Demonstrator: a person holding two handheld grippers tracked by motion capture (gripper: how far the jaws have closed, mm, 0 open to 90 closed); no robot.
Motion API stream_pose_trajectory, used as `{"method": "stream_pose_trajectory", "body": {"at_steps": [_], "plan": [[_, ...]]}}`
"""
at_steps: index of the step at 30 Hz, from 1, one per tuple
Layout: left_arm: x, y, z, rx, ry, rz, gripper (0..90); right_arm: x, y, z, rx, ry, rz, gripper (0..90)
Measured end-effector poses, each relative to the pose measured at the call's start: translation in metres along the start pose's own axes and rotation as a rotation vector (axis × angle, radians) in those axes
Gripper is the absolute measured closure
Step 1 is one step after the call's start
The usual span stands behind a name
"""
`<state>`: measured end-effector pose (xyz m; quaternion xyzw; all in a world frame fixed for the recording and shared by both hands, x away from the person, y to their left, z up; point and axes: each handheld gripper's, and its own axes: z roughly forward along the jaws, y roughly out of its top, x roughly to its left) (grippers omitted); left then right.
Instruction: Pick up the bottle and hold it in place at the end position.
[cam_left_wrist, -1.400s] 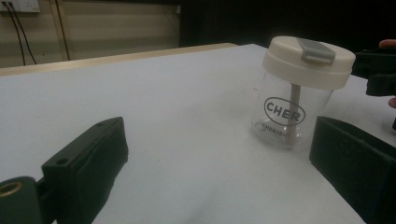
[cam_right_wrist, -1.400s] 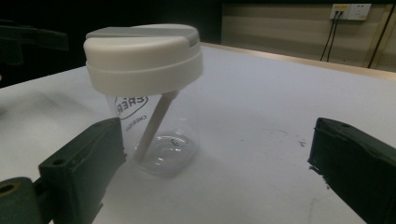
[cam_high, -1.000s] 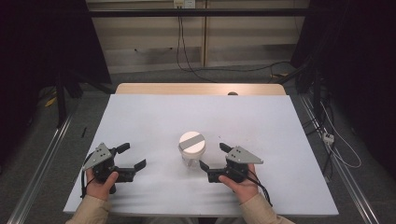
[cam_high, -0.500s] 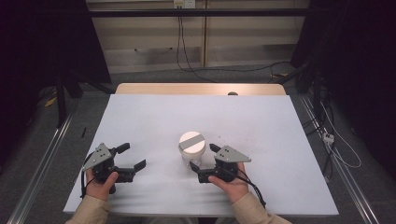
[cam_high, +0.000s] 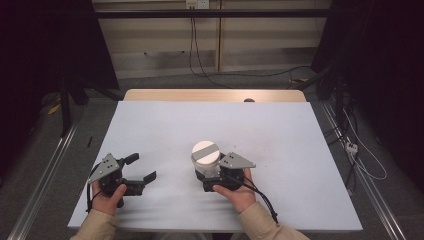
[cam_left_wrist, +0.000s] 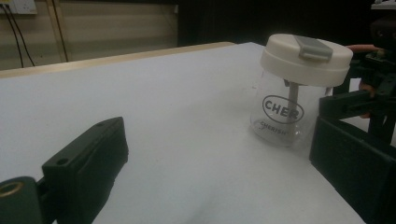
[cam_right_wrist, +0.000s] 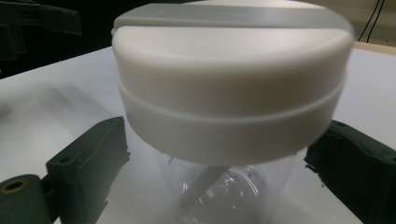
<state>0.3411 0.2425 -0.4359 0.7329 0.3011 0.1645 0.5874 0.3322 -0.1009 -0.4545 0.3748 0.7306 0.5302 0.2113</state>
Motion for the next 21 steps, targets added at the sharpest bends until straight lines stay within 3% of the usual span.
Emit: {"method": "stream_pose_trajectory", "body": {"at_steps": [11,21], "plan": [[0.0,0.0,0.001,0.004,-0.002,-0.003,4.4,-0.002,0.004,0.013,0.016,-0.019,0.03,7.9],[0.0,0.0,0.001,0.003,-0.001,-0.003,4.5,-0.002,0.004,0.017,-0.002,-0.018,0.021,11.7]]}}
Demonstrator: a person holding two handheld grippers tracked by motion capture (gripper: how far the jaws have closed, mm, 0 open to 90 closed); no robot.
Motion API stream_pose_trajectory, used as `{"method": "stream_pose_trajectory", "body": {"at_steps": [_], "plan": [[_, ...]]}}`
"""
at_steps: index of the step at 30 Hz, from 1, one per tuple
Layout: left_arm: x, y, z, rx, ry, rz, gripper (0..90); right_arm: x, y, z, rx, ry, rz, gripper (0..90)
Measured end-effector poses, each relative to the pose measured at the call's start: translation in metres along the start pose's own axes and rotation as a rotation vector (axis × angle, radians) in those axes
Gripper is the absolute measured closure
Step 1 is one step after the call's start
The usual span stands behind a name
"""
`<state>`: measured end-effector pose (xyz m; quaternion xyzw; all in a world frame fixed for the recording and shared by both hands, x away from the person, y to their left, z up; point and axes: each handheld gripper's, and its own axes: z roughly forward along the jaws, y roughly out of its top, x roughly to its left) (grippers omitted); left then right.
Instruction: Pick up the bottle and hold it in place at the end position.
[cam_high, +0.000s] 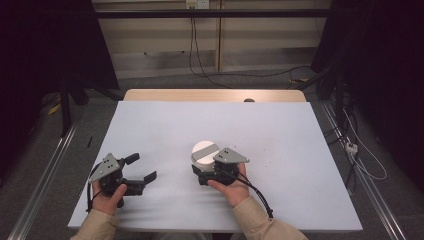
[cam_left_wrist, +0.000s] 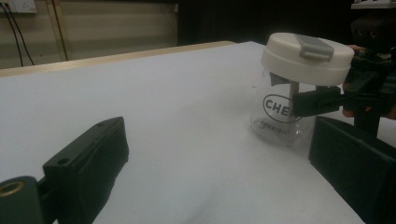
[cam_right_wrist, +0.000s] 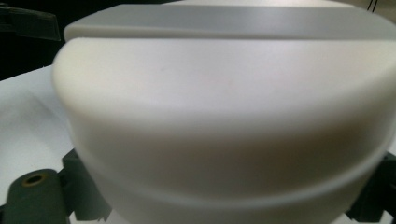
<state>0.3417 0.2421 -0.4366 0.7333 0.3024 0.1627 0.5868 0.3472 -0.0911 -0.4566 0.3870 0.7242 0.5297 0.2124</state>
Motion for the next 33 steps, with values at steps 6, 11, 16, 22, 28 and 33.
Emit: {"method": "stream_pose_trajectory", "body": {"at_steps": [6,11,16,22,28,33], "plan": [[-0.0001,0.0,0.0,0.0,-0.002,0.0,4.5,-0.0006,-0.0007,0.0016,-0.002,0.0,-0.002,14.0],[-0.0001,0.0,0.0005,0.0,-0.003,-0.002,4.6,-0.0003,-0.0008,0.0018,-0.009,0.002,-0.011,16.2],[0.0004,-0.0001,0.0007,0.001,-0.001,-0.002,4.6,-0.001,-0.0004,0.0015,-0.014,0.005,-0.026,17.8],[0.0003,0.0,0.0006,0.0,-0.003,-0.001,4.6,-0.0022,-0.0001,0.0016,-0.015,0.02,-0.057,18.3],[0.0004,-0.0001,0.0007,0.001,-0.002,-0.001,4.6,-0.0041,0.0006,0.0011,-0.022,0.028,-0.07,18.4],[0.0004,0.0,0.0008,-0.001,-0.003,-0.001,4.6,-0.0081,0.0039,-0.0011,-0.034,0.027,-0.071,18.5]]}}
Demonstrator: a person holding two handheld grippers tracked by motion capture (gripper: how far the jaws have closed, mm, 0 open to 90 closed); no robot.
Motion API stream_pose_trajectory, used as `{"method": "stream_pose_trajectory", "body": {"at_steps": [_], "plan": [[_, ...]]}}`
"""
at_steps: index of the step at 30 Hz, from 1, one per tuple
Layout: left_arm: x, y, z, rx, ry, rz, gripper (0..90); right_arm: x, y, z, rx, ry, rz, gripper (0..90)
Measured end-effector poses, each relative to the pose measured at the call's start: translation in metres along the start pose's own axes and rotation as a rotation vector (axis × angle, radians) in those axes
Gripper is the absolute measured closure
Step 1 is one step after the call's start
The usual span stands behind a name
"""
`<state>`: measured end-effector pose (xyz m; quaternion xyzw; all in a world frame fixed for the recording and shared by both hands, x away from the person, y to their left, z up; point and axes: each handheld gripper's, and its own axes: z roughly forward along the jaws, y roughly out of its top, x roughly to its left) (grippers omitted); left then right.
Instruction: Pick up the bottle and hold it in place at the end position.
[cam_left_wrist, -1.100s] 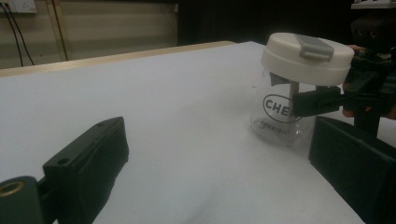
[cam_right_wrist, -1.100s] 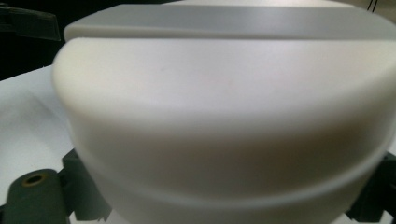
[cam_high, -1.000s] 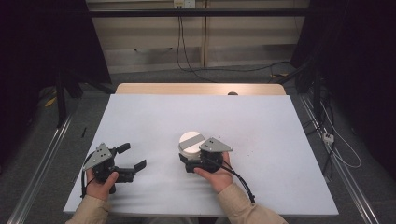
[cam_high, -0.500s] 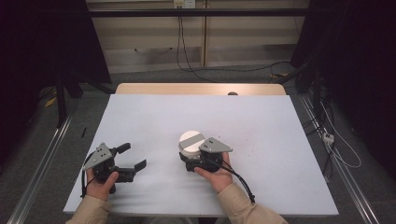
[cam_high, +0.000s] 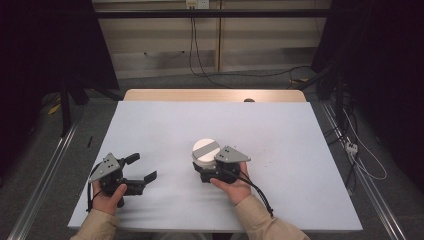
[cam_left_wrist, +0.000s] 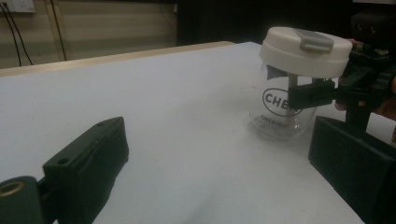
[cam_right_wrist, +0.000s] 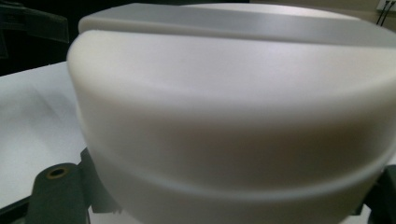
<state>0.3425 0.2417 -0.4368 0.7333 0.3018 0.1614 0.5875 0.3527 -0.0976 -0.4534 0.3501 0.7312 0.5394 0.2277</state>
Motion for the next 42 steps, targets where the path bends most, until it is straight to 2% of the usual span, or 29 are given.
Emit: {"method": "stream_pose_trajectory", "body": {"at_steps": [3,7,10,25,42], "plan": [[0.0,0.0,0.0,0.001,-0.001,0.001,4.6,-0.006,0.002,-0.003,-0.005,-0.01,0.01,18.5],[0.0,0.0,0.0,0.0,-0.005,-0.004,4.6,-0.011,0.008,-0.004,-0.01,-0.011,-0.009,18.5],[0.0,0.0,0.0,-0.001,-0.005,-0.005,4.6,-0.013,0.011,-0.003,-0.015,-0.009,-0.002,18.5],[0.0,0.0,0.0,-0.005,-0.009,-0.008,4.6,-0.033,0.018,0.007,-0.006,-0.027,0.017,18.5],[0.0,0.0,0.001,-0.001,-0.011,-0.003,4.6,-0.044,0.025,0.012,-0.015,-0.043,0.018,18.5]]}}
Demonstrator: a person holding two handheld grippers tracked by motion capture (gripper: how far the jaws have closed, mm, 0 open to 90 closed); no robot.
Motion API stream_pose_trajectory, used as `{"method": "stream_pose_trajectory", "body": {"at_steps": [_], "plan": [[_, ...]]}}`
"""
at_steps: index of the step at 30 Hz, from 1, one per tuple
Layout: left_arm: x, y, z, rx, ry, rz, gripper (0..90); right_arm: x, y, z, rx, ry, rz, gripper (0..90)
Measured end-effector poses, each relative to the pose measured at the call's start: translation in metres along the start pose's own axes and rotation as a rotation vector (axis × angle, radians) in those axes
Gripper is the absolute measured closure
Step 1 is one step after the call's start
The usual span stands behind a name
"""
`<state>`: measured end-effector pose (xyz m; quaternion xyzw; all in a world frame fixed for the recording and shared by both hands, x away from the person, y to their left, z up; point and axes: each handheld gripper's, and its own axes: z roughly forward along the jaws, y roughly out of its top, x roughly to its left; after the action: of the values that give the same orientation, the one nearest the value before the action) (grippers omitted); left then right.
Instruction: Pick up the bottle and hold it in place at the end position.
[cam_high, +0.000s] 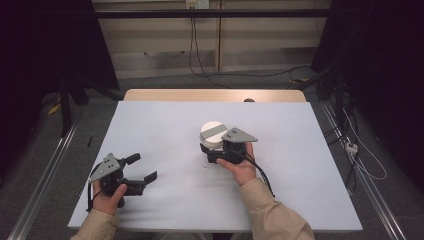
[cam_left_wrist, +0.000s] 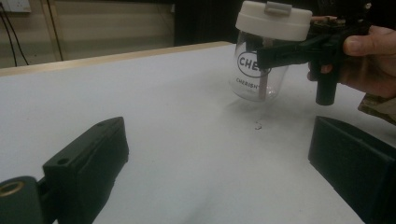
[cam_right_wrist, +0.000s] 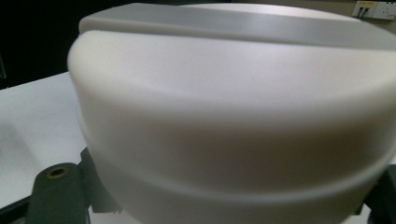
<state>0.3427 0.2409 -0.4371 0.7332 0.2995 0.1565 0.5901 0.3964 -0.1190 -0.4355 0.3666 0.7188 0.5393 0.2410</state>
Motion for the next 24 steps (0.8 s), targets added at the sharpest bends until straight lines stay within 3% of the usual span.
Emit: {"method": "stream_pose_trajectory", "body": {"at_steps": [24], "plan": [[0.0,-0.001,0.001,0.005,-0.006,-0.002,4.6,-0.016,0.003,0.011,-0.003,-0.03,0.023,18.6]]}}
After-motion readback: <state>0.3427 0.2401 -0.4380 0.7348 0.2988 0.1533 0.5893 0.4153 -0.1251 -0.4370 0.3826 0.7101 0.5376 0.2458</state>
